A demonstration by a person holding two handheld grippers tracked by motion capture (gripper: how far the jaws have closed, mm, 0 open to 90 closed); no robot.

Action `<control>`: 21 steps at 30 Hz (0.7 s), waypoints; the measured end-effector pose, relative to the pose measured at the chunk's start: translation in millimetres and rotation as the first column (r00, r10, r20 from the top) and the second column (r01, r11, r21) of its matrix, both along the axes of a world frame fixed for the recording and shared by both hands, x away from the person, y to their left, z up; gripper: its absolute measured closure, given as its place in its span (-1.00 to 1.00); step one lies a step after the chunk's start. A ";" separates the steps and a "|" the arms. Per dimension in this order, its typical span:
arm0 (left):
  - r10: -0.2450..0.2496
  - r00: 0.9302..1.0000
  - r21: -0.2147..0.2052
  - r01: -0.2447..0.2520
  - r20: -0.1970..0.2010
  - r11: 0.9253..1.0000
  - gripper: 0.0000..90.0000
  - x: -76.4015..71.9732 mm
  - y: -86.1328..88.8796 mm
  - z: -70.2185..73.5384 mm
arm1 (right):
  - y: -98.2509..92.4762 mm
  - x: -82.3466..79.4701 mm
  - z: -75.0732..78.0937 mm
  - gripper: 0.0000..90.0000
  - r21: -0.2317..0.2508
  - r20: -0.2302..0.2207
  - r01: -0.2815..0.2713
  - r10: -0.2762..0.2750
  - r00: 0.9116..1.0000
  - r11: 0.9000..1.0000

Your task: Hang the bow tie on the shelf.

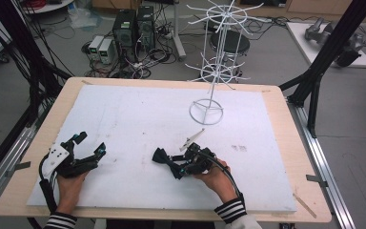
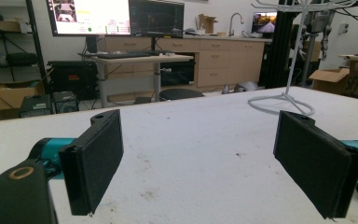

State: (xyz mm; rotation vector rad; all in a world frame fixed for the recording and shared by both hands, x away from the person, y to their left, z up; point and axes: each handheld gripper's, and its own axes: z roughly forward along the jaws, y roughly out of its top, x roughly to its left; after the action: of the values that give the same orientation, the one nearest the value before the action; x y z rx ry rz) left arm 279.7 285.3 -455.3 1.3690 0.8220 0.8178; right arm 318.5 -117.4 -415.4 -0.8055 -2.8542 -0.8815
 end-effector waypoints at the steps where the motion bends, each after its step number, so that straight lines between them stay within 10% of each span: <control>1: 0.000 1.000 0.000 0.000 0.000 1.000 -0.64 0.0 0.1 0.1 | -0.2 0.3 -0.1 0.89 0.001 0.002 -0.003 0.003 1.000 1.000; 21: 0.000 1.000 0.001 0.000 0.001 1.000 -0.64 0.0 -0.1 0.0 | -12.2 -3.8 15.6 0.90 0.122 0.104 0.034 -0.047 0.993 0.992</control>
State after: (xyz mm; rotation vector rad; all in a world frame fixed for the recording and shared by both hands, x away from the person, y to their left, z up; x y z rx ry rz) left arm 279.6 285.2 -455.3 1.3693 0.8214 0.8191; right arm 314.7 -129.6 -399.8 -0.8303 -2.8494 -1.1225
